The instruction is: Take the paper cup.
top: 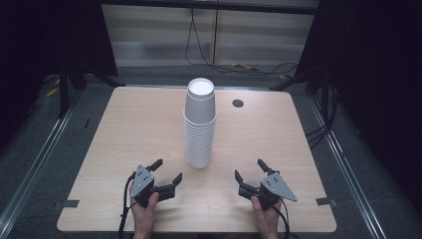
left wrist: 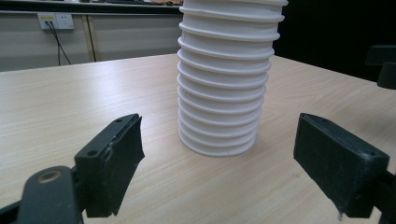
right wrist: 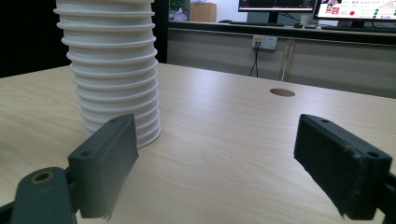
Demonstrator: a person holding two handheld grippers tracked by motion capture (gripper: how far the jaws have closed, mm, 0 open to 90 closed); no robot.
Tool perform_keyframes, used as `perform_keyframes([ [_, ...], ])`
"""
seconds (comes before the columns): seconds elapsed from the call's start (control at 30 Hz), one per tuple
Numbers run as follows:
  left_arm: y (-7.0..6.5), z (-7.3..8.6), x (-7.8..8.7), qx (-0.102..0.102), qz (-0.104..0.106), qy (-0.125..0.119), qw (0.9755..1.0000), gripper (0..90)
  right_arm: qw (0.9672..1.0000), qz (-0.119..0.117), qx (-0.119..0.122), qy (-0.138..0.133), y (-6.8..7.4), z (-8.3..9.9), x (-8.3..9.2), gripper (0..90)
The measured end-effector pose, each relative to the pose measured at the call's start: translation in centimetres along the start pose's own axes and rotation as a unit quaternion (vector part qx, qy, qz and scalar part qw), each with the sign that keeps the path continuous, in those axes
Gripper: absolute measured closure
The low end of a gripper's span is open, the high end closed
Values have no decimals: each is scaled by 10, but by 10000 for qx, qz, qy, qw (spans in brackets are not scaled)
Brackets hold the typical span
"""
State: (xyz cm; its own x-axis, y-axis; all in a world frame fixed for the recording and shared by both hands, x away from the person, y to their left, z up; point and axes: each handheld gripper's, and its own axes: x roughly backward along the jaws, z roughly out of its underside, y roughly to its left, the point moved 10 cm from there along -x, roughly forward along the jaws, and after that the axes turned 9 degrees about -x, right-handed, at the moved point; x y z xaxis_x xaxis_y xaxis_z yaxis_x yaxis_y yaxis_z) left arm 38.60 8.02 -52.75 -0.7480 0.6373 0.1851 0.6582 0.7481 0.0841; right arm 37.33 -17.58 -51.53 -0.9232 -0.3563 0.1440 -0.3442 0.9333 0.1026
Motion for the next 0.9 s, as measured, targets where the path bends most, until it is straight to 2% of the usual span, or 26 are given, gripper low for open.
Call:
perform_keyframes([
  [0.07,0,0,0,-15,21,12,10000,157,10000,42,5,32,0,1,0,132],
  [0.13,0,0,0,4,8,7,10000,157,9997,50,199,94,3,2,-2,133],
  [0.23,0,0,0,8,16,1,10000,157,9994,94,298,167,4,3,-3,138],
  [0.33,-1,0,0,13,39,11,10000,157,9998,43,121,174,3,3,-2,138],
  [0.37,-1,0,0,6,52,26,10000,157,9997,-31,8,257,2,4,-2,134],
  [0.43,-1,0,0,-31,48,26,10000,157,9996,-123,-1,258,3,4,-2,133],
  [0.57,-1,0,0,-45,76,32,10000,157,9983,-352,-75,451,10,5,-4,133],
  [0.6,-1,0,0,-45,76,27,10000,157,9978,-493,-144,423,13,1,-5,134],
  [0.77,-3,0,0,-75,118,4,9999,157,9970,-650,-152,400,17,-10,-6,137],
  [0.9,-3,0,0,-103,144,23,9998,157,9950,-888,-146,431,23,-23,-7,167],
])
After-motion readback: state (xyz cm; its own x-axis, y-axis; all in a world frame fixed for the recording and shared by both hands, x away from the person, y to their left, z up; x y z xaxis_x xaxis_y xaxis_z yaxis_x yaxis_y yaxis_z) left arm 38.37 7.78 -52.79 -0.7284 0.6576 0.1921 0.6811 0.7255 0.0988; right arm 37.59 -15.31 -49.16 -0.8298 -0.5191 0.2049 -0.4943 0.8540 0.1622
